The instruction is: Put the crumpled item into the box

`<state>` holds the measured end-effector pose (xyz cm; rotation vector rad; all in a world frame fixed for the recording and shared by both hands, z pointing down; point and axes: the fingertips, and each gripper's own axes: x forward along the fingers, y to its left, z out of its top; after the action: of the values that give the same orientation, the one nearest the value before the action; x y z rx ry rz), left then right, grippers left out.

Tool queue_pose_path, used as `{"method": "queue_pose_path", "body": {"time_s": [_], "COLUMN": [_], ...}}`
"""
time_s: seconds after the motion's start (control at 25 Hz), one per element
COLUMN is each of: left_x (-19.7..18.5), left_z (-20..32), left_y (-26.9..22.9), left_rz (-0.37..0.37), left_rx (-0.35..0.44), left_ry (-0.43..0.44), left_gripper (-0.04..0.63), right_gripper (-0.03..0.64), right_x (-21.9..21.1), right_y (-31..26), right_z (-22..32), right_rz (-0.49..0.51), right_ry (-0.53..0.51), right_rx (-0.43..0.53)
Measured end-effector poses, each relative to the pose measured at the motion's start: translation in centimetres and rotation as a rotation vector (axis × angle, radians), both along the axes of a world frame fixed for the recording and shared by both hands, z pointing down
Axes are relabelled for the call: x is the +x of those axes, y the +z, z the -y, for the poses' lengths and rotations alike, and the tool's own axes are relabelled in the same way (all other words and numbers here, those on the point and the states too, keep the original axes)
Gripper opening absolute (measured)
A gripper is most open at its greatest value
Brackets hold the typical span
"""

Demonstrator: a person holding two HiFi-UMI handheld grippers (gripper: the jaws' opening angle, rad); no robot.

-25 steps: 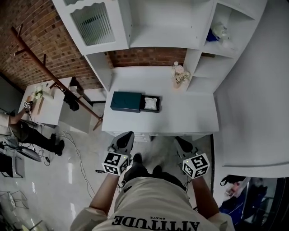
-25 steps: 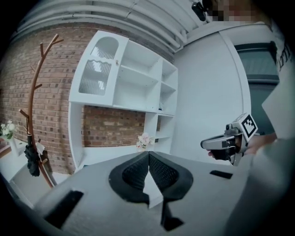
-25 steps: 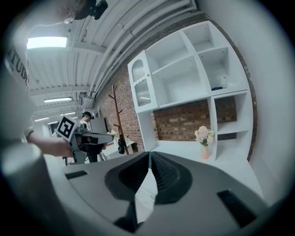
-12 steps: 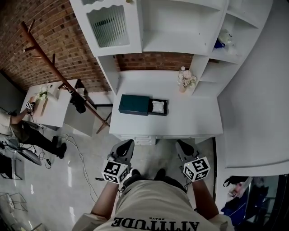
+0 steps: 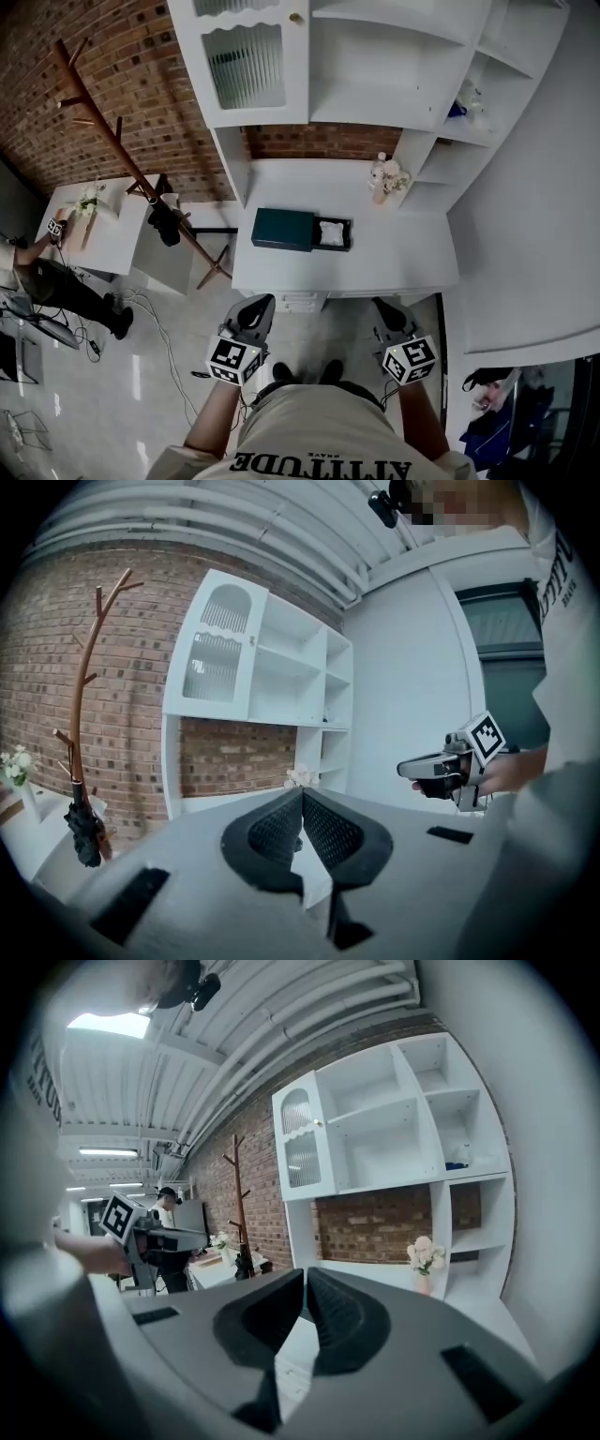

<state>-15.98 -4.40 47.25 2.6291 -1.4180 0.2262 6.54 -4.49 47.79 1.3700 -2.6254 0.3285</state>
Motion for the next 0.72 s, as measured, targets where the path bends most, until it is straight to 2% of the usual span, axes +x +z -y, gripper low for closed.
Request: {"method": "queue_pose_path", "body": {"time_s": [0.72], "left_x": [-0.2], "left_z": [-0.7], "left_y": [0.5], "left_rz": [-0.016], "left_rx": [-0.018], "left_ry": [0.033], "left_gripper": [0.026], "right_gripper": [0.036], "right_x": [0.2], "right_y": [-1.3], "right_z": [-1.1], "right_rz": [0.003], "right_ry": [0.044], "right_rx": [0.017]}}
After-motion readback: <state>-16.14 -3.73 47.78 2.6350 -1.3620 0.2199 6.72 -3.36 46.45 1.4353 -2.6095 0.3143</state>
